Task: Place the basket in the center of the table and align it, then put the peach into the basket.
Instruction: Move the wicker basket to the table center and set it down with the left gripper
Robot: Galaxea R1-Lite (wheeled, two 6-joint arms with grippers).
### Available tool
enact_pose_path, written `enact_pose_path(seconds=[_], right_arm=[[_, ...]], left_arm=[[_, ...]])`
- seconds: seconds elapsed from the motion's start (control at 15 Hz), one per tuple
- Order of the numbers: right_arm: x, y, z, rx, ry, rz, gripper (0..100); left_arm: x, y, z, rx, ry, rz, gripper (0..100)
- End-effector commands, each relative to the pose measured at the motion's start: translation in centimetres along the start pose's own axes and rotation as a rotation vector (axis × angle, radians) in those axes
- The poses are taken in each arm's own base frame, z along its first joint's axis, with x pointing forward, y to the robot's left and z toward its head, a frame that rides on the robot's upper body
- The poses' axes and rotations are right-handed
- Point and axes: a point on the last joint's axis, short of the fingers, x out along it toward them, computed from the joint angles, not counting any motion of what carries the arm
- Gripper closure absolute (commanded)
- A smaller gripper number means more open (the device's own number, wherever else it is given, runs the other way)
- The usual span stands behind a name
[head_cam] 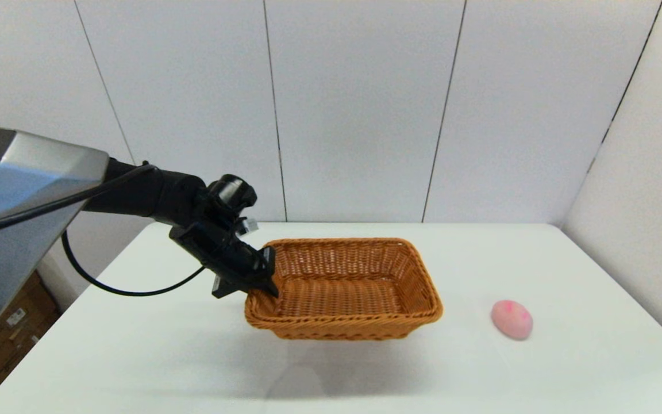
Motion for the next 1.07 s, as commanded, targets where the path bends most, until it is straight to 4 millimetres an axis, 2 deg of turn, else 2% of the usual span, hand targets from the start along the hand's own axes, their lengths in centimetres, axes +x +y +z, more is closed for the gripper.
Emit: enact_pose_path(seconds=[0.07,0.67,0.73,1.07], right_arm=[[0.0,0.0,0.0,0.000,0.000,0.000,0],[0.0,0.0,0.0,0.000,0.000,0.000,0],[0.0,0.0,0.0,0.000,0.002,0.000,0],[0.0,0.0,0.0,0.000,0.002,0.000,0]], left_arm=[[2.9,-0.2,0.0,0.011,0.047,0.044,100],[5.7,-1.6,-0.5,0.080,0.093,0.044,100],[6.0,-1.9,-0.6,0.089,0.096,0.042,0],[5.1,-2.4,-0.4,0.102,0.072,0.027,0]])
